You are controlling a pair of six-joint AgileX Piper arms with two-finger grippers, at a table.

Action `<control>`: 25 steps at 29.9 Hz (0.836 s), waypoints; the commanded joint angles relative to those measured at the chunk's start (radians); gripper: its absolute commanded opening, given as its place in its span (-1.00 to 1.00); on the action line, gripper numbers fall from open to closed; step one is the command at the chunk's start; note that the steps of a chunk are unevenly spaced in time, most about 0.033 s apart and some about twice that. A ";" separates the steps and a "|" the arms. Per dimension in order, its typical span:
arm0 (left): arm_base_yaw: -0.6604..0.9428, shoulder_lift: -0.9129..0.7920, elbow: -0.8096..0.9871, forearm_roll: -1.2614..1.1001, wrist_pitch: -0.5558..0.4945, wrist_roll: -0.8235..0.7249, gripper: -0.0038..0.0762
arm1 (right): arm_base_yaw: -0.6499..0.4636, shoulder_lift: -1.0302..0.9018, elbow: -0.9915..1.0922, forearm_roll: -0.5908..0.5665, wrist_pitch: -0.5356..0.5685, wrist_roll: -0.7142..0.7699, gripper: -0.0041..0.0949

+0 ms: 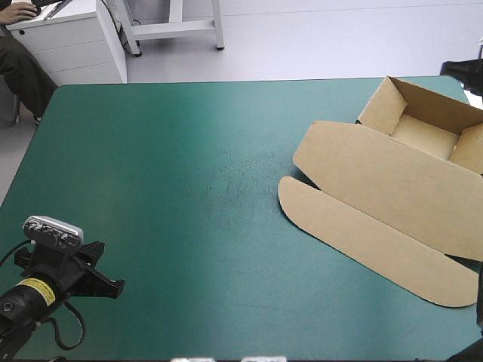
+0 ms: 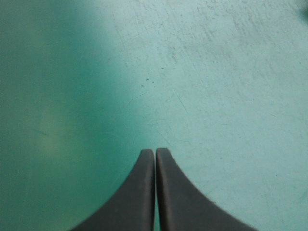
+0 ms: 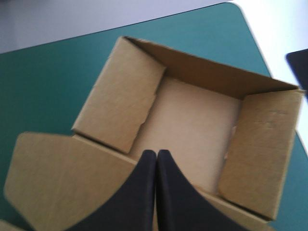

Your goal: Fold the box

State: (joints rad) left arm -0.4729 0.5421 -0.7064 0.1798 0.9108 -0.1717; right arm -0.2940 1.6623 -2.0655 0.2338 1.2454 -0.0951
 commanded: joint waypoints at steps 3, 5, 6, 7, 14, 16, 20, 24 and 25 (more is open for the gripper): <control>-0.003 0.004 -0.025 0.004 -0.075 -0.004 -0.93 | 0.172 -0.199 0.226 0.023 -0.050 -0.106 -0.95; -0.003 0.004 -0.025 0.004 -0.075 -0.004 -0.93 | 0.234 -0.272 0.331 0.028 -0.125 -0.119 -0.96; -0.003 0.004 -0.025 0.004 -0.075 -0.004 -0.93 | 0.254 -0.302 0.380 0.028 -0.159 -0.129 -0.96; -0.003 0.004 -0.025 0.004 -0.075 -0.004 -0.93 | 0.280 -0.348 0.451 0.030 -0.205 -0.145 -0.96; -0.003 0.004 -0.024 0.004 -0.116 -0.004 -0.93 | 0.321 -0.608 0.853 0.038 -0.383 -0.225 -0.96; -0.003 0.004 -0.021 0.004 -0.142 -0.002 -0.93 | 0.321 -0.691 0.973 0.030 -0.458 -0.239 -0.96; -0.003 0.004 0.013 0.004 -0.198 -0.002 -0.93 | 0.321 -0.832 1.162 0.034 -0.551 -0.277 -0.96; -0.003 0.004 0.059 0.000 -0.238 -0.002 -0.93 | 0.321 -0.963 1.295 0.034 -0.601 -0.295 -0.96; -0.003 0.004 0.068 0.000 -0.245 -0.002 -0.93 | 0.321 -0.993 1.320 0.034 -0.603 -0.295 -0.96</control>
State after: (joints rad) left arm -0.4729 0.5421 -0.6345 0.1798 0.7569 -0.1721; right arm 0.0237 0.7416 -0.7849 0.2560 0.7345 -0.3718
